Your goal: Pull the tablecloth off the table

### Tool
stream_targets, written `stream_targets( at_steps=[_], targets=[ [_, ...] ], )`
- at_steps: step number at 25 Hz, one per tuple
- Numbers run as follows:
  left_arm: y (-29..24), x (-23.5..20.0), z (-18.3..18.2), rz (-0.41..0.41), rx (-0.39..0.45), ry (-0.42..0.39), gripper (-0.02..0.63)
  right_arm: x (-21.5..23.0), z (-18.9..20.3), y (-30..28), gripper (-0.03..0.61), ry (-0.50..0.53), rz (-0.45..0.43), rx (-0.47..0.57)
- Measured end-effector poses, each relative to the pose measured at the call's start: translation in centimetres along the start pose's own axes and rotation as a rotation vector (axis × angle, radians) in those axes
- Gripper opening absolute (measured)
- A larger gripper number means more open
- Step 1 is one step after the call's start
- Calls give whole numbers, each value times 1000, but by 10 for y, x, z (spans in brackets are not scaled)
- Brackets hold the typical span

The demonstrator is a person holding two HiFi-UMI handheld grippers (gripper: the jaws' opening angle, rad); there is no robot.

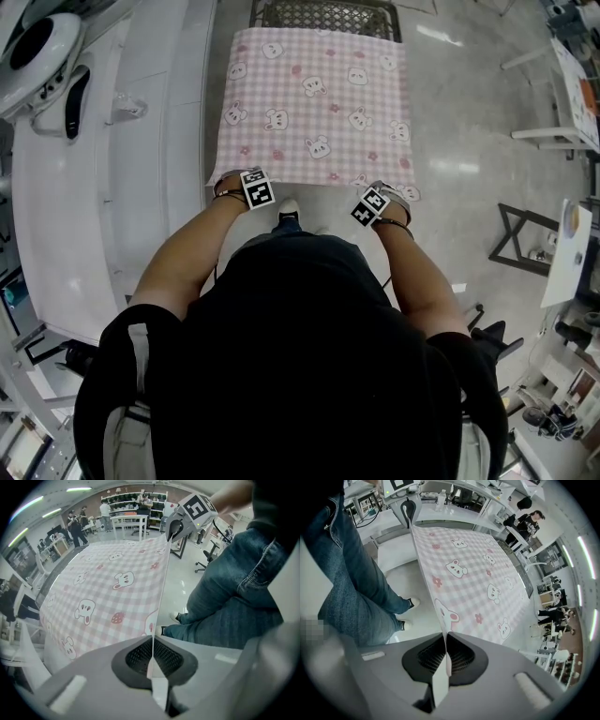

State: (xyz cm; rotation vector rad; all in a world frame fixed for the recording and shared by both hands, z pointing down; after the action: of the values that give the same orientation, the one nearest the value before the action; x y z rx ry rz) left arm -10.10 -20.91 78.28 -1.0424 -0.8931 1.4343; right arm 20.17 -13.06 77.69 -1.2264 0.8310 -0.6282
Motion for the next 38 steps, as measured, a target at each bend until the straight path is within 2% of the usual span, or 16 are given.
stream_targets(
  at_steps=[7,25,34,38],
  targets=[
    [-7,52,-17,-26,-25,20,3,-33,45,7,32,5,-28,26],
    [1,177,-28,-121,-47,110,2,-113,113,43,31,90,-74,101],
    [3,223,-19,-83,-43,138,1,-147,128,58,31,127,-73,108],
    [0,237,-9,-56,-38,131,0,-168,130,60,32,155,-113,75]
  ],
)
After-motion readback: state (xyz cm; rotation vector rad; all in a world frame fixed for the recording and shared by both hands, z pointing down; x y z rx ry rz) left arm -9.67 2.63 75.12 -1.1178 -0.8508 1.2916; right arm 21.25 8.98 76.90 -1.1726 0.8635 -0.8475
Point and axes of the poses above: the fingertips, and each gripper's own axes: y backward along the fingers, x to its right, z out of its underside, the point moved 6 cm from there along y, backward along the fingers, and after that the axes turned 9 degrees about x, right-handed, at the moved point
